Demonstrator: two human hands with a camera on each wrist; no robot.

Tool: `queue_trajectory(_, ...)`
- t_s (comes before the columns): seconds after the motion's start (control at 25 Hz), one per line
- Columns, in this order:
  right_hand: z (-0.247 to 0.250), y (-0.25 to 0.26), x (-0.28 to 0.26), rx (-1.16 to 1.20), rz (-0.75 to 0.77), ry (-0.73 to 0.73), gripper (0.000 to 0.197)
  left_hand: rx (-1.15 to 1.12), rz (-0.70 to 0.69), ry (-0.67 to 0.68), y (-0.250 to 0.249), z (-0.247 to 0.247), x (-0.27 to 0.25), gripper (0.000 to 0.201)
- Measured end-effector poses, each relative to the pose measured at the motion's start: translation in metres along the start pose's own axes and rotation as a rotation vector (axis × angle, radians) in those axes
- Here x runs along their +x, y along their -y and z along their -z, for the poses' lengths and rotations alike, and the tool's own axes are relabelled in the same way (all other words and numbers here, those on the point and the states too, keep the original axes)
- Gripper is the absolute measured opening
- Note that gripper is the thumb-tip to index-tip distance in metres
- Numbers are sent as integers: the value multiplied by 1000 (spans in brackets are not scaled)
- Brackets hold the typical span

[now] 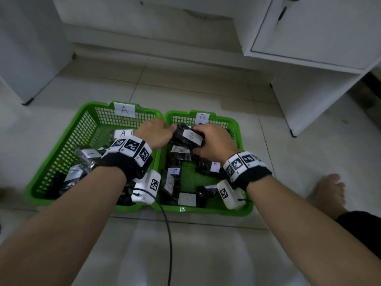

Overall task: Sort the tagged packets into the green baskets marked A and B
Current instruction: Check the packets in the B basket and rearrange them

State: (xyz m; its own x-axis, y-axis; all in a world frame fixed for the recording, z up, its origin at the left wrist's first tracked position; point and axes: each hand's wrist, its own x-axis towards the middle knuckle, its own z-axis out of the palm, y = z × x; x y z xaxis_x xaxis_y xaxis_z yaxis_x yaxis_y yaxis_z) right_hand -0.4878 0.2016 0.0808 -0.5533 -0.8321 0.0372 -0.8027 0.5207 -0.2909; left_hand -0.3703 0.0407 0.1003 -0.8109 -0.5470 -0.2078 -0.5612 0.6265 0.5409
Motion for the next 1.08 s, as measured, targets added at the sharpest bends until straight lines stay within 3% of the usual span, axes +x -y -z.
queue_trajectory(0.08,-4,-4,13,-18,-32,46,48,129,-71,-61,13,-4,4,32)
queue_trajectory(0.24,-23,1,29,-115,-24,195,53,400,-87,33,34,-19,3,53)
queue_trajectory(0.52,-28,8,26,-242,18,218,47,458,-123,-13,30,-18,3,45)
queue_trajectory(0.68,-11,9,4,-46,-129,161,37,436,-295,85,11,-15,-20,47)
queue_trajectory(0.8,5,-1,-27,14,-226,344,33,631,-269,309,3,-27,-37,53)
queue_trajectory(0.88,9,-9,-49,-68,-252,500,47,766,-222,425,5,-40,-45,62)
queue_trajectory(1.0,-4,-18,-70,-149,-255,630,71,736,-210,465,3,-49,-52,68)
queue_trajectory(1.08,-15,-19,-77,-157,-232,655,75,563,-240,432,0,-43,-55,65)
